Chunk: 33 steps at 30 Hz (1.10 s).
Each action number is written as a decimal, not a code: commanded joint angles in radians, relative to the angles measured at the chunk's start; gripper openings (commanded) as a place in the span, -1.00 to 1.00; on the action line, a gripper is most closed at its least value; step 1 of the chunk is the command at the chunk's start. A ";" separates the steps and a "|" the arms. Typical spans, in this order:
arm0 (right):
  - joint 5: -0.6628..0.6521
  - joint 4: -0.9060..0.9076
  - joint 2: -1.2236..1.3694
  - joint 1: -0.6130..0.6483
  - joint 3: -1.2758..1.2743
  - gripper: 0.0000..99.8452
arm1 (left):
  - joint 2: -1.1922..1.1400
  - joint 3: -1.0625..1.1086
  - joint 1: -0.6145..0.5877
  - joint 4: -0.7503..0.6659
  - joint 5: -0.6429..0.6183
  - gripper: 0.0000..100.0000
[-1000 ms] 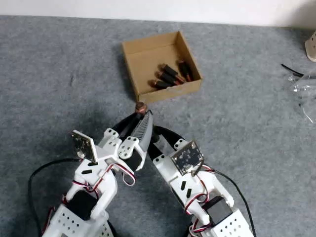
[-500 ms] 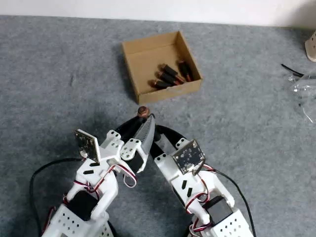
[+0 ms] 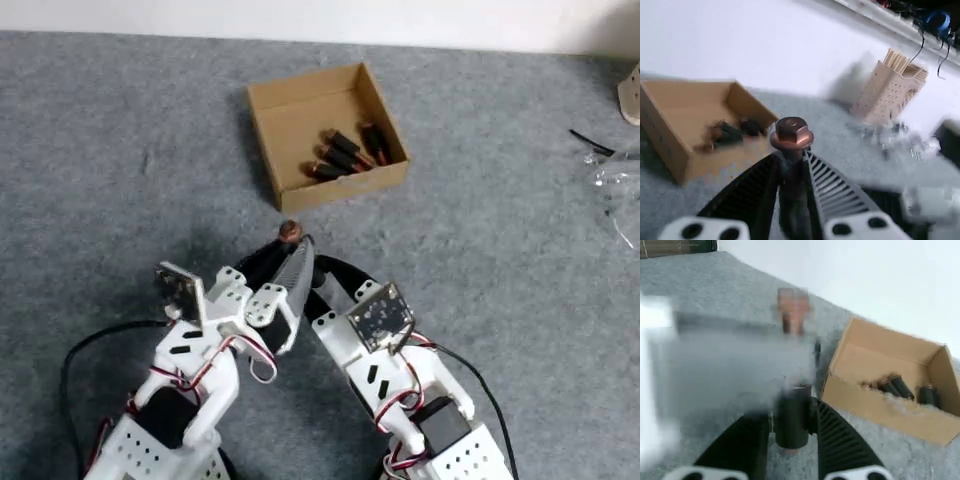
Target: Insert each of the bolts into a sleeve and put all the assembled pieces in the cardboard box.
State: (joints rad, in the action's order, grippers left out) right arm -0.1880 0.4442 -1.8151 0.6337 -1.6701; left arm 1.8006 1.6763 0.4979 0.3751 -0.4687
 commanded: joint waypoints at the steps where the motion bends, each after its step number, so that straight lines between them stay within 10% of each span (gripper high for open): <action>1: -0.011 -0.005 -0.024 -0.039 -0.099 -0.99 | -0.005 0.021 0.027 0.012 0.008 -0.99; 24: -0.011 -0.005 -0.024 -0.044 -0.104 -0.99 | -0.001 0.021 0.025 0.012 0.008 -0.98; 33: -0.011 -0.005 -0.024 -0.044 -0.104 -0.99 | -0.008 0.018 -0.047 0.026 -0.092 -0.27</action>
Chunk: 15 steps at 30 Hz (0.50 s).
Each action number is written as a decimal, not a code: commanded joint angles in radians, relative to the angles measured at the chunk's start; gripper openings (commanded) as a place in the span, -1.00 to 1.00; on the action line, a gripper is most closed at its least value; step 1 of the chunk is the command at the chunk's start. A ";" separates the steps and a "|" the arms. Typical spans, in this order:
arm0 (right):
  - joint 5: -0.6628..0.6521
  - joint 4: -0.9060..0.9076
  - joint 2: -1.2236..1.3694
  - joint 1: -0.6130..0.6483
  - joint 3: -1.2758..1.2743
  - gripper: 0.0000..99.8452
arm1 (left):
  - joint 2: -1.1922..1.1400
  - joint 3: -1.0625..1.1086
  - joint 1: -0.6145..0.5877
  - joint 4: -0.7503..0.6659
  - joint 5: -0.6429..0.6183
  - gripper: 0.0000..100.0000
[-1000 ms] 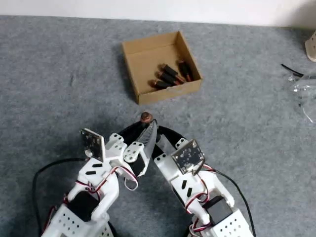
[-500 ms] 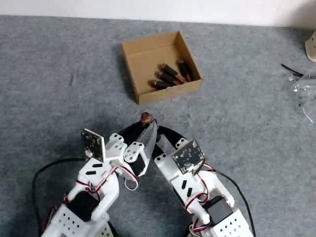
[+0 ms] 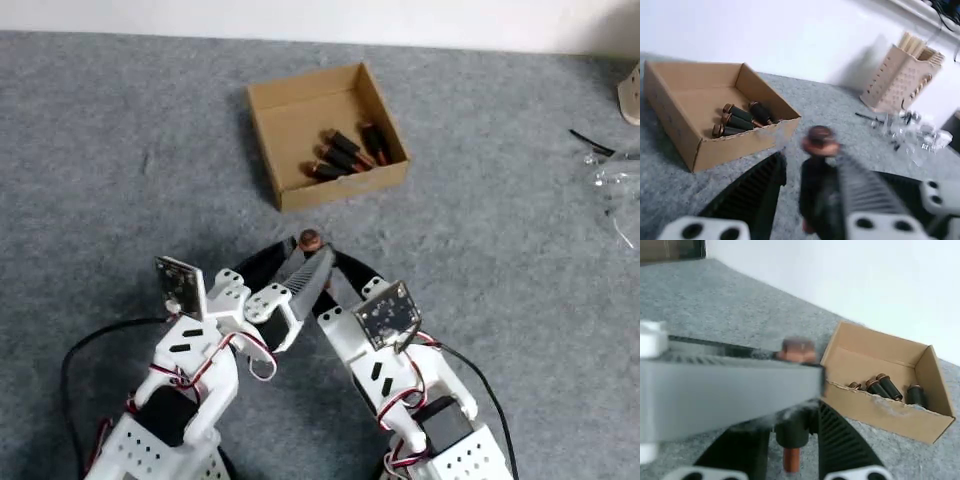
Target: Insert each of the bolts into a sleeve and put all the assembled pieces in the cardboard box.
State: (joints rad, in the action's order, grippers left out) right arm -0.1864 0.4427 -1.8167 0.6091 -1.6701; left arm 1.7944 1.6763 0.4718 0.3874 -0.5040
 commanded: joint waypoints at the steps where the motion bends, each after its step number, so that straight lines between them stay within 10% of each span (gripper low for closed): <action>1: -0.012 -0.004 -0.022 -0.019 -0.104 -0.99 | -0.002 0.013 -0.016 0.032 -0.057 -0.27; 15: -0.012 -0.004 -0.021 -0.027 -0.104 -0.99 | 0.005 0.012 -0.019 0.048 -0.057 -0.38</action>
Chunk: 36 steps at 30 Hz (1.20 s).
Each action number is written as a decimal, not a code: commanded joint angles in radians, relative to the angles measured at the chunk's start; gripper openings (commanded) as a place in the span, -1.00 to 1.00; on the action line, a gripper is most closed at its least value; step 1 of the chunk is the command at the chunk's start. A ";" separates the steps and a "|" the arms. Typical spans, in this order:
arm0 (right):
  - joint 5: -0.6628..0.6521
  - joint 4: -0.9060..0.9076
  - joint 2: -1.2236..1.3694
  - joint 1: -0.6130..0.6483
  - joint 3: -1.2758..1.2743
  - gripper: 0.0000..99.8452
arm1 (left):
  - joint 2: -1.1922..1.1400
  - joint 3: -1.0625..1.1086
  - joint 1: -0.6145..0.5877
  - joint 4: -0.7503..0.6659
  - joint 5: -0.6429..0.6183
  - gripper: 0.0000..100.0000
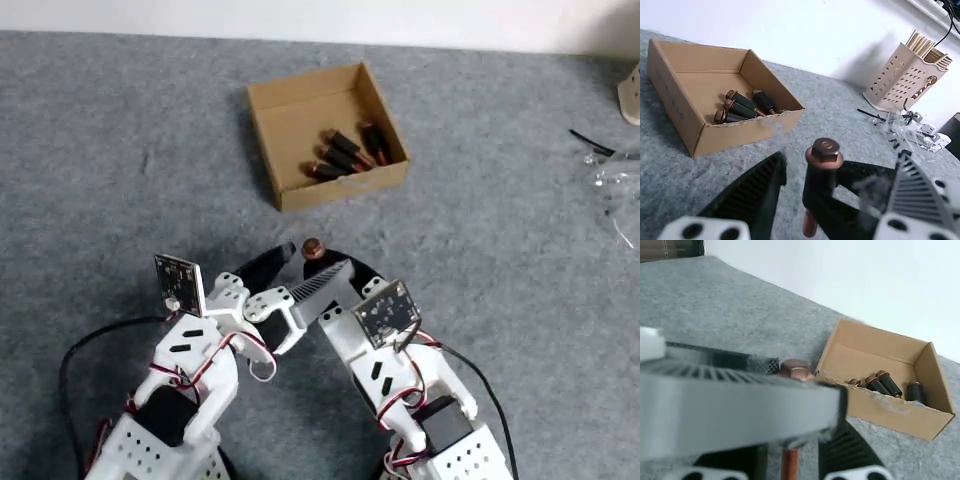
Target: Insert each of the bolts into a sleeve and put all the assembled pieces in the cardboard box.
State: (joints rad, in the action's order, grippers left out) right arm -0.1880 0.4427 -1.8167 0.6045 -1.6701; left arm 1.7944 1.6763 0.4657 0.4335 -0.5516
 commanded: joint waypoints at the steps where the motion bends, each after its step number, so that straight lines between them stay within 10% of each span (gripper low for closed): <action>1: -0.011 -0.004 -0.021 -0.035 -0.104 -0.99 | 0.005 0.012 -0.018 0.002 -0.008 -0.38; 11: -0.011 -0.004 -0.021 -0.058 -0.104 -0.99 | 0.007 -0.039 -0.140 0.000 -0.012 -0.99; 36: -0.009 0.039 -0.019 -0.061 -0.104 -0.99 | 0.005 0.013 -0.364 -0.029 -0.006 -0.99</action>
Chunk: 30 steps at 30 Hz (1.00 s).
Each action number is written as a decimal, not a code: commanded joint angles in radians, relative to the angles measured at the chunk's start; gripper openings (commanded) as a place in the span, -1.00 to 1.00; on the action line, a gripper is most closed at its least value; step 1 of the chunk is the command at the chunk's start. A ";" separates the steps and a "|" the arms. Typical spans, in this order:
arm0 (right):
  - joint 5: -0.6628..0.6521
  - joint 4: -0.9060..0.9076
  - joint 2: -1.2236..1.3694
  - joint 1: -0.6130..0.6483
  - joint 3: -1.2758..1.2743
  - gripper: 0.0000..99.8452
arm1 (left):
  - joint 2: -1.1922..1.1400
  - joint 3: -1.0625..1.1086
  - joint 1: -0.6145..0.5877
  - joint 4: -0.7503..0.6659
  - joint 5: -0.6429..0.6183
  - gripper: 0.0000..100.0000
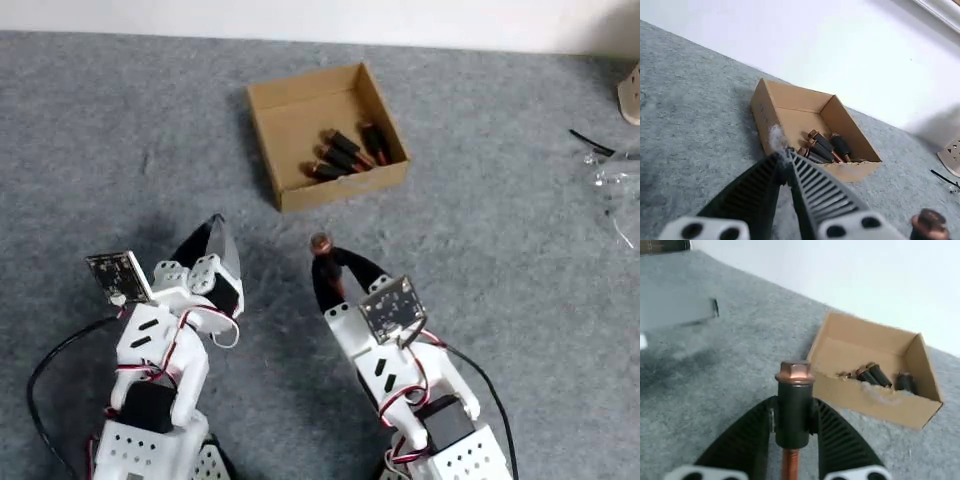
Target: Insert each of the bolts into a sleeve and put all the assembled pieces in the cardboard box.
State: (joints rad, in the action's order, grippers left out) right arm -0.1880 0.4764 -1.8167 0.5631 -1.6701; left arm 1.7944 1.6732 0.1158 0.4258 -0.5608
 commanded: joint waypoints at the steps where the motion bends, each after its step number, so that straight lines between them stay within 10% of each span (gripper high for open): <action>1: -0.009 0.007 -0.019 -0.019 -0.104 -0.99 | 0.005 0.018 -0.016 -0.021 0.003 -0.99; 30: -0.003 0.111 -0.019 -0.090 -0.104 -0.99 | -0.004 0.024 -0.018 -0.012 0.219 -0.99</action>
State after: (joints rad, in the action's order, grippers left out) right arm -0.1880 0.5915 -1.8167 0.4879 -1.6701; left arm 1.7944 1.6763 0.1082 0.4258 -0.3491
